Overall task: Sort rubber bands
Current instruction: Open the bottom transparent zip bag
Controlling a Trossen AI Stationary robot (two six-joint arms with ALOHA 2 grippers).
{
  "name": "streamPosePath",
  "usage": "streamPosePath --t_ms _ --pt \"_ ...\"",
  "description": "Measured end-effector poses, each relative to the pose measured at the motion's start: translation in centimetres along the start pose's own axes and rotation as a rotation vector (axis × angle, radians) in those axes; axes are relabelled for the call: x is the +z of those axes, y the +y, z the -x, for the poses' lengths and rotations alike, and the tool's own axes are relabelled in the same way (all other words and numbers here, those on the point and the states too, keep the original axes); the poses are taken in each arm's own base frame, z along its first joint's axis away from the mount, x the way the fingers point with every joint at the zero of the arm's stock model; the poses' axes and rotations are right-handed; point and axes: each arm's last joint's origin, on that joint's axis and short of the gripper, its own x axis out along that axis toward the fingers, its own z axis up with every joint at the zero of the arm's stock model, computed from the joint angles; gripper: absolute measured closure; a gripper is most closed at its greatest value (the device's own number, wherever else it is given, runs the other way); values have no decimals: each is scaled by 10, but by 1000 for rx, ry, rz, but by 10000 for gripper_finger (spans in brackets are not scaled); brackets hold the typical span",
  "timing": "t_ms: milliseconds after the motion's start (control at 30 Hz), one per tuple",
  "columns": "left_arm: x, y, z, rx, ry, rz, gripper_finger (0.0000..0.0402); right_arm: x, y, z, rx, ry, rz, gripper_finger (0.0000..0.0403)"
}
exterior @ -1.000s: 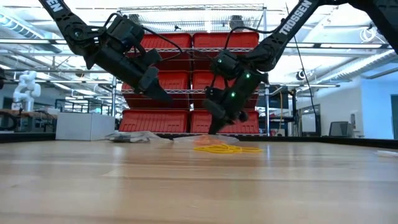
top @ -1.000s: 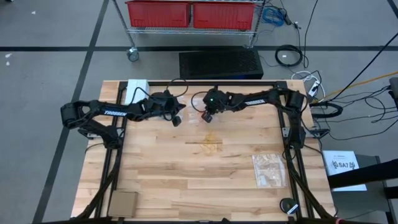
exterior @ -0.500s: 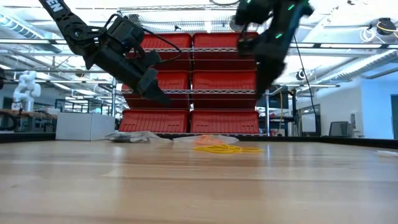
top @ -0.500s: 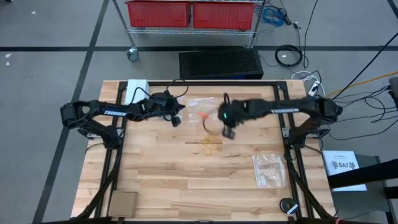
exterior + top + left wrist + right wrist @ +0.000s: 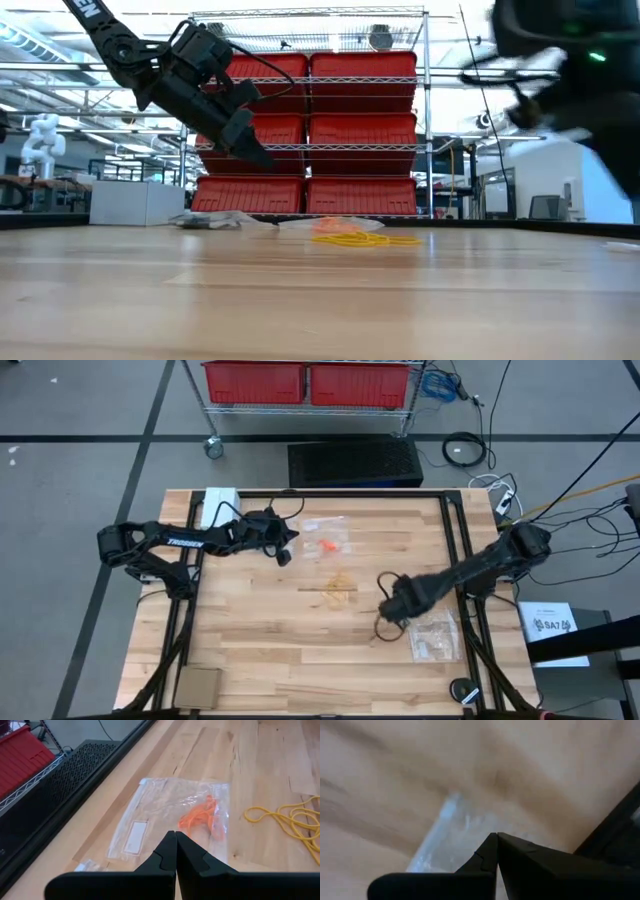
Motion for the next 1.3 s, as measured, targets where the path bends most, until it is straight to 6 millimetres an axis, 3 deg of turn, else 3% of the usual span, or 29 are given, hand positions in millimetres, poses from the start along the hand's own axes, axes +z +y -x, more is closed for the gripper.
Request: streamPosePath --t_ms 200,433,733,967,1200,1300 --pt "0 0 0 0 0 0 399 -25 0 -42 40 90 -93 403" --pt "0 0 0 0 -1 5 399 -22 -9 -68 73 72 -84 403" --pt "2 0 0 2 -20 4 399 20 -18 -71 11 -215 96 403" --pt "2 0 0 2 -20 2 399 57 -20 -71 67 -325 245 403" --pt "2 0 0 2 -20 0 399 94 -25 -58 123 -383 392 403" --pt "2 0 0 2 -17 0 399 104 -26 -44 108 -378 451 402"
